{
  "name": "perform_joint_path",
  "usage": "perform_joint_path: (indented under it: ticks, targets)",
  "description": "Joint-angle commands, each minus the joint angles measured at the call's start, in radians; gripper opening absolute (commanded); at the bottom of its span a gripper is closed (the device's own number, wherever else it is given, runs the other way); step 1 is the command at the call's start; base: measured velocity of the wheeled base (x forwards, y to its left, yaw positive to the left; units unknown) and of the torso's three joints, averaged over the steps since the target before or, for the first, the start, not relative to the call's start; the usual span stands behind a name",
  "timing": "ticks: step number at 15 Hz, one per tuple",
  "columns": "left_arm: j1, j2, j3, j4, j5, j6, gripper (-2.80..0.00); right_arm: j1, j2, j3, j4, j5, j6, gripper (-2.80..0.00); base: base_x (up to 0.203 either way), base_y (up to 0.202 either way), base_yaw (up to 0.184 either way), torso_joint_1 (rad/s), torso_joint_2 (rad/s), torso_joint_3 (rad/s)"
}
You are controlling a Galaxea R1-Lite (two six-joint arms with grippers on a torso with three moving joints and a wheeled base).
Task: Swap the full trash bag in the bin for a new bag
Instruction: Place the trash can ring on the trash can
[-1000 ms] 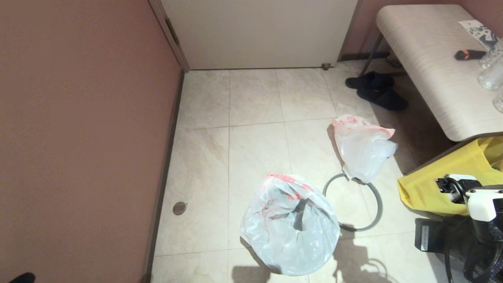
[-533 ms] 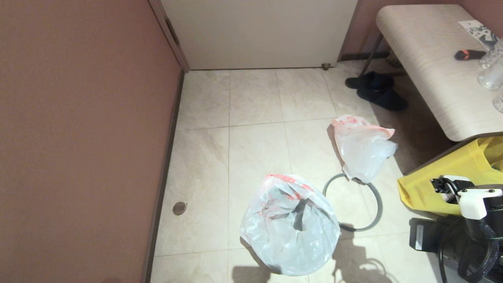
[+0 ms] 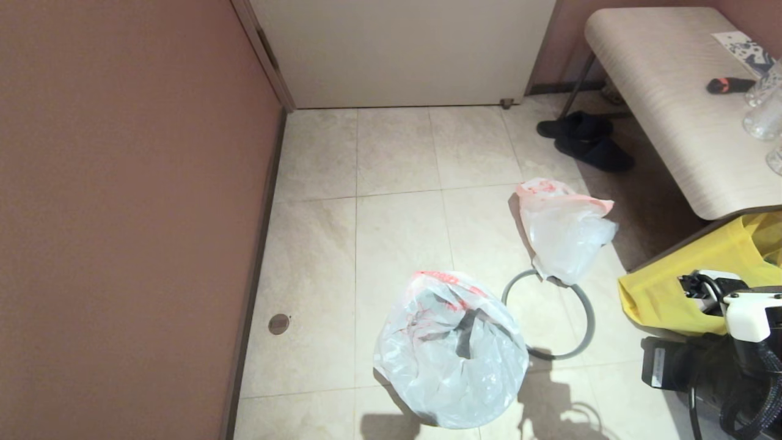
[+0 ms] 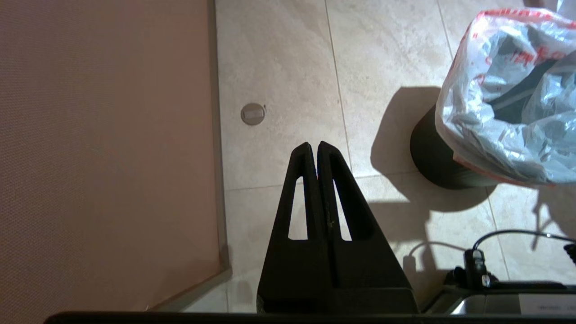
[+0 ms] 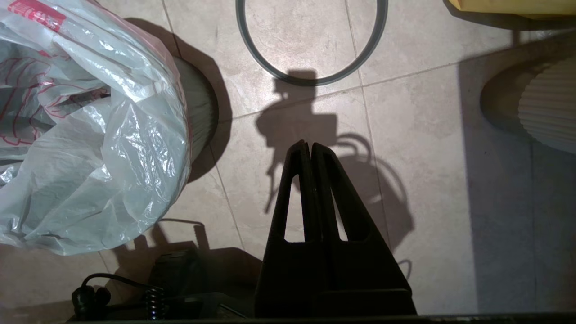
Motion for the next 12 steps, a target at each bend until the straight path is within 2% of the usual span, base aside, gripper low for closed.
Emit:
perform_joint_path:
  ticks: [1,12]
  targets:
    - [0.0,-0.017,0.014,-0.005,0.001,0.0,-2.8,0.004,-0.016,0.023,-0.004,-0.002,0.001,-2.8,0.0,0.0,0.0,0.0,0.0,0.0]
    - [0.0,-0.017,0.014,-0.006,0.0,-0.006,-2.8,0.007,-0.105,0.058,-0.001,-0.004,-0.027,-2.8,0.0,0.0,0.0,0.0,0.0,0.0]
